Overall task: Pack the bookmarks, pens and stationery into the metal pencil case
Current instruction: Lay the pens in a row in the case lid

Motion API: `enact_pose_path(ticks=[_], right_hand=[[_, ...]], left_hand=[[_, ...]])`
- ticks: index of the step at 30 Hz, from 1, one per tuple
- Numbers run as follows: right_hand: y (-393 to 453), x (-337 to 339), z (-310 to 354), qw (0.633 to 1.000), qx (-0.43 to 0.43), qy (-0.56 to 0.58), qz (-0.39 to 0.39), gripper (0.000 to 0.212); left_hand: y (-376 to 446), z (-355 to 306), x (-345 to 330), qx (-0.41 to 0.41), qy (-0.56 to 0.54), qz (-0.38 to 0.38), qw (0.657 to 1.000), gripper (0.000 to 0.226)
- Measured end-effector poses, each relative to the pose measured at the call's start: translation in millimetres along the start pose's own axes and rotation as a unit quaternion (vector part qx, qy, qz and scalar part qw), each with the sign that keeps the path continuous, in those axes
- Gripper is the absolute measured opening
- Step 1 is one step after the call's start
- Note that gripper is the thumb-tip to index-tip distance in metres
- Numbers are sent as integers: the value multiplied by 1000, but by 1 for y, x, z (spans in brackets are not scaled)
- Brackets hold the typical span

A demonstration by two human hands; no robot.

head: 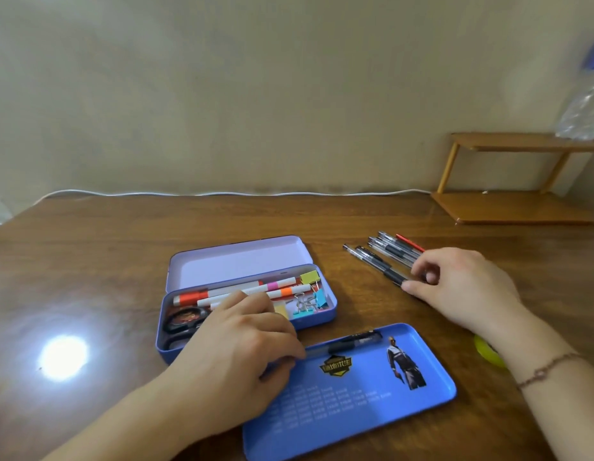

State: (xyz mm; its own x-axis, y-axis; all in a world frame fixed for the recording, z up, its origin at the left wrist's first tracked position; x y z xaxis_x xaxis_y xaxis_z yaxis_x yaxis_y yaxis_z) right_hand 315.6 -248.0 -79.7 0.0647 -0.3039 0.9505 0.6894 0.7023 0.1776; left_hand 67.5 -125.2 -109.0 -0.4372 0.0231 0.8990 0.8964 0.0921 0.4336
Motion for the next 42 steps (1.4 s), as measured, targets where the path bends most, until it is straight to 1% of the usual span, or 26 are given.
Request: enact_pose_path(ticks=[3,10,12,14,16,17,18,19,20,21,22,24,25,26,29,30,31,32,34,35,36,38,39,40,41,42], right_hand=[[4,-6,-3,1000,-16,-11,16,19],[1,-5,5,997,14,-66,39,14],[2,-4,0,999,21,-50,1,11],[3,5,-8,994,39,65,-80,11],[2,16,-11,958,67,233,-151,11],[-1,21,-9,926,79,332,-164,9],[-5,26,-2,879,97,441,-153,10],[-10,30,7,827,122,536,-121,17],[-16,32,16,784,148,598,-77,26],[-22,33,25,763,179,620,-29,32],[-28,34,35,762,214,611,13,35],[-38,31,50,778,262,567,68,35],[-39,28,54,782,269,558,77,35],[-40,26,54,782,268,557,80,35],[-39,27,53,782,261,559,87,34],[-39,28,53,780,263,561,90,32],[-40,30,54,774,267,566,93,29],[-42,29,56,768,272,572,100,27],[-47,22,63,756,279,575,140,22],[-51,16,69,752,280,574,164,20],[-54,11,74,747,276,578,180,18],[-61,4,83,743,243,599,174,31],[-64,2,86,751,228,598,159,42],[-67,1,88,774,224,576,134,49],[-71,2,90,809,235,528,110,51],[-74,3,93,845,258,459,91,47]], left_hand=[[0,-4,-1,-11,-29,19,999,15],[0,-4,-1,-9,-56,42,997,17],[-1,-4,-1,-4,-65,43,997,14],[-2,-3,1,-8,-65,23,998,14],[-1,-2,6,3,-78,-32,996,19],[-1,-2,10,23,-93,-70,993,22],[0,-2,14,50,-111,-111,986,24],[0,-3,19,82,-137,-153,975,25],[0,-4,22,119,-183,-194,957,23],[0,-3,25,160,-258,-229,925,21],[0,-1,26,202,-359,-258,874,22],[1,4,26,276,-533,-258,757,29],[1,5,26,298,-561,-244,733,32],[1,6,27,304,-548,-234,743,33],[-1,8,32,275,-421,-237,831,39],[-2,8,31,267,-410,-221,843,40],[-2,7,30,260,-434,-180,844,39],[-2,5,27,251,-487,-109,829,39],[-1,-7,21,219,-619,42,753,43],[-2,-13,19,197,-655,91,724,42],[-3,-18,18,178,-670,120,711,34],[-1,-24,17,175,-689,124,693,25],[1,-24,17,193,-692,99,688,27],[3,-22,17,223,-684,58,692,28],[3,-18,17,258,-672,7,694,25],[3,-15,17,286,-661,-42,693,18]])
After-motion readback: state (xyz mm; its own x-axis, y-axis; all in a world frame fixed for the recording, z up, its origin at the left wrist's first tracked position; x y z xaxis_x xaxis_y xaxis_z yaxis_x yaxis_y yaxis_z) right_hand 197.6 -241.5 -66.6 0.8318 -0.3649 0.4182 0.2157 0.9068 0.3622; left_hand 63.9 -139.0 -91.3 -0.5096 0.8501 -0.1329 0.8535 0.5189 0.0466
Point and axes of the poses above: each hand's wrist, its own y-axis towards the middle knuckle, its own x-axis out of the back of the hand, z = x × y, the point moved 3 cm from there along y, towards the middle knuckle, and after that the axes turned 2 degrees about y, right-handed, at the moved point
